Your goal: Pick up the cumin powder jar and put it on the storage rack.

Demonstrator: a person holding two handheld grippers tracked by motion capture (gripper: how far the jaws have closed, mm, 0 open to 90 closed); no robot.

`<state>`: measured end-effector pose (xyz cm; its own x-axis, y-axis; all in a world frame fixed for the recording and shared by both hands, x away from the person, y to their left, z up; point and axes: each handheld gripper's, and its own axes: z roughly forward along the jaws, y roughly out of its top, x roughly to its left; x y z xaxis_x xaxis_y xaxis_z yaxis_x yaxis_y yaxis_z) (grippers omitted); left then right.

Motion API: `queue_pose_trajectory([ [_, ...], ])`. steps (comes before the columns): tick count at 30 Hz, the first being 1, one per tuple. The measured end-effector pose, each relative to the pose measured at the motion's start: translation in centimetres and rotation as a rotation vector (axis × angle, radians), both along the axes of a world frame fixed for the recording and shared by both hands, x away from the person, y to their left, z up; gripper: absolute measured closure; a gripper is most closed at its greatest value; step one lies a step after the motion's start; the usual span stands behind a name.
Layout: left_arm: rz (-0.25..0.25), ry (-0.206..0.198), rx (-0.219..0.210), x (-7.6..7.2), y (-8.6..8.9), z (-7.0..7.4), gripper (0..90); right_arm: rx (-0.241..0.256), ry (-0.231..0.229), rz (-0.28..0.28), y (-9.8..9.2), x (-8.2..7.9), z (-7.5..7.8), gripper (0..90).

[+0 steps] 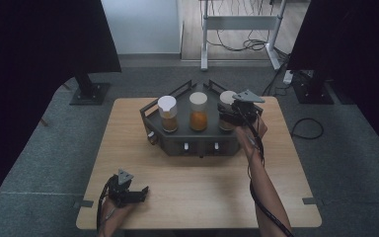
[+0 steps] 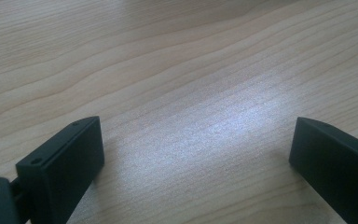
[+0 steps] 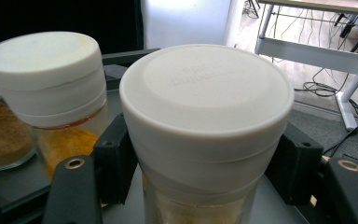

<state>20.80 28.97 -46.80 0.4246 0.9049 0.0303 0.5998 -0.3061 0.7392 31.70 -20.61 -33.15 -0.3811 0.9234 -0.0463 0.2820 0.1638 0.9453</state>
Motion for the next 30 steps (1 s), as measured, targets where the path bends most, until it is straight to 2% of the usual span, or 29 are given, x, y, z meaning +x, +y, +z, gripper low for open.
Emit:
queue_pose_trajectory([
  [7,0.0,0.0,0.001,0.0,0.0,0.0,2.7,-0.013,0.0,-0.007,0.4,0.5,-0.8,34.2],
  [17,-0.001,0.0,0.002,0.0,0.0,0.0,2.7,0.002,-0.018,-0.014,0.2,0.2,-1.4,34.1],
  [22,-0.001,0.0,0.002,0.0,0.0,0.0,2.7,0.032,-0.015,-0.016,-0.4,0.0,-1.7,33.7],
  [29,-0.001,0.0,0.002,0.0,0.0,0.0,2.7,0.064,-0.011,0.002,-1.4,0.0,-1.9,22.0],
  [30,-0.001,0.0,0.001,0.0,0.0,0.0,2.7,0.074,-0.01,0.012,-1.6,0.0,-2.0,17.3],
])
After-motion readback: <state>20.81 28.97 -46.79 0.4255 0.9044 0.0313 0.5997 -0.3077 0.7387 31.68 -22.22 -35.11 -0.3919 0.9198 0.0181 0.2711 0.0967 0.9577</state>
